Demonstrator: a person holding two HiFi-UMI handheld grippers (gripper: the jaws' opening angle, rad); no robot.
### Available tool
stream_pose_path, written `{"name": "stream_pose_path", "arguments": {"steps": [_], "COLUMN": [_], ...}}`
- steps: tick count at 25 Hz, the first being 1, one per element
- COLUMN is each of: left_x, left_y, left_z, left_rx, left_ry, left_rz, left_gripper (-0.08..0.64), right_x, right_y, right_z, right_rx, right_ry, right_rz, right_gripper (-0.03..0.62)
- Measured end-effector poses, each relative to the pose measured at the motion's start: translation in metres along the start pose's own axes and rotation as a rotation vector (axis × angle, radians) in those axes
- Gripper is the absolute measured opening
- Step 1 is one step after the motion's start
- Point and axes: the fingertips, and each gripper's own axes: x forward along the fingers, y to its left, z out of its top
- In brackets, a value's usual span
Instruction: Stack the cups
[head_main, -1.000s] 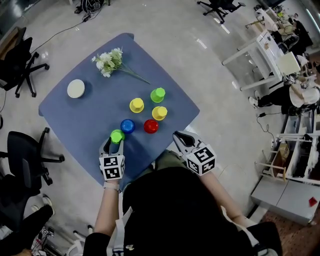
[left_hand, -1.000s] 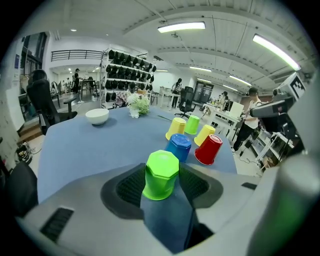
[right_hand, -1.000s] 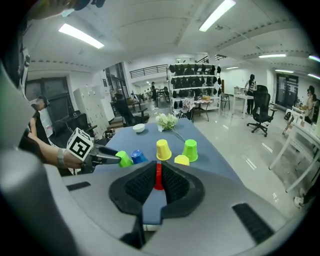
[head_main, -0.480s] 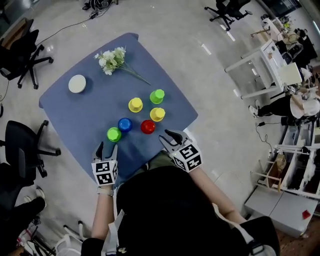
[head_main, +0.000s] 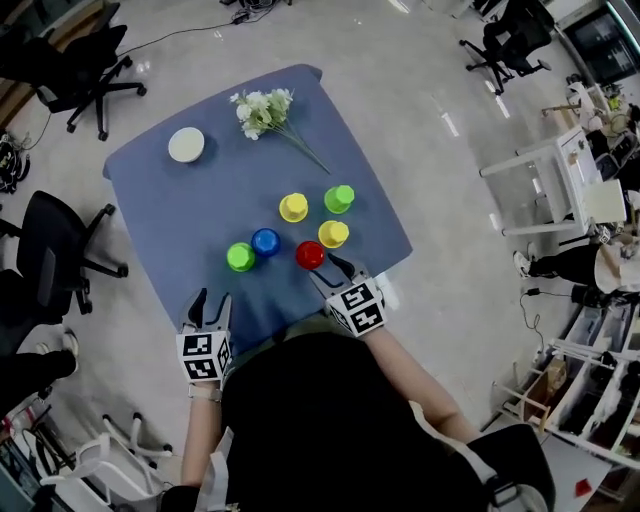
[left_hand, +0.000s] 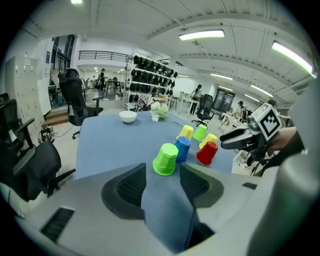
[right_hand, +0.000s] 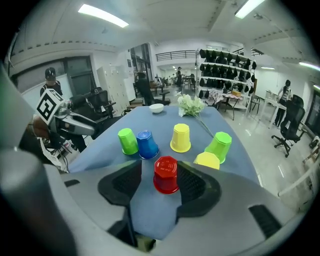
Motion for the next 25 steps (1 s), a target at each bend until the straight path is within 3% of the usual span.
{"name": "stream_pose_path", "arguments": {"steps": [7,10,12,25], "left_x": [-0.025,-0.034,-0.040,-0.065], "left_y": [0.005,0.008,0.010,0.016], "left_z": [-0.002,-0.003,-0.005,-0.024], "left_rx": [-0.051,-0.073,-0.086,-0.151], "left_ry": [-0.047,-0.059,-0.062,-0.049], "left_rz": [0.062,0.095,0.118,0.235], "left_gripper": [0.120,0.068,0.057,0.044], "right_x": [0.029,0.037,0.041,0.068], "right_y": [-0.001,-0.007,-0.009,-0.015], "right_z": [-0.003,-0.001,0.003,0.029], "right_rx": [-0.070,-0.120,-0.146,-0.235], "right_ry": [0.035,0.030,0.023,0.012], "right_rz": [0.019,0.001,-0.005,0.006], "right_gripper": [0.229,0.196,0.167,0.167]}}
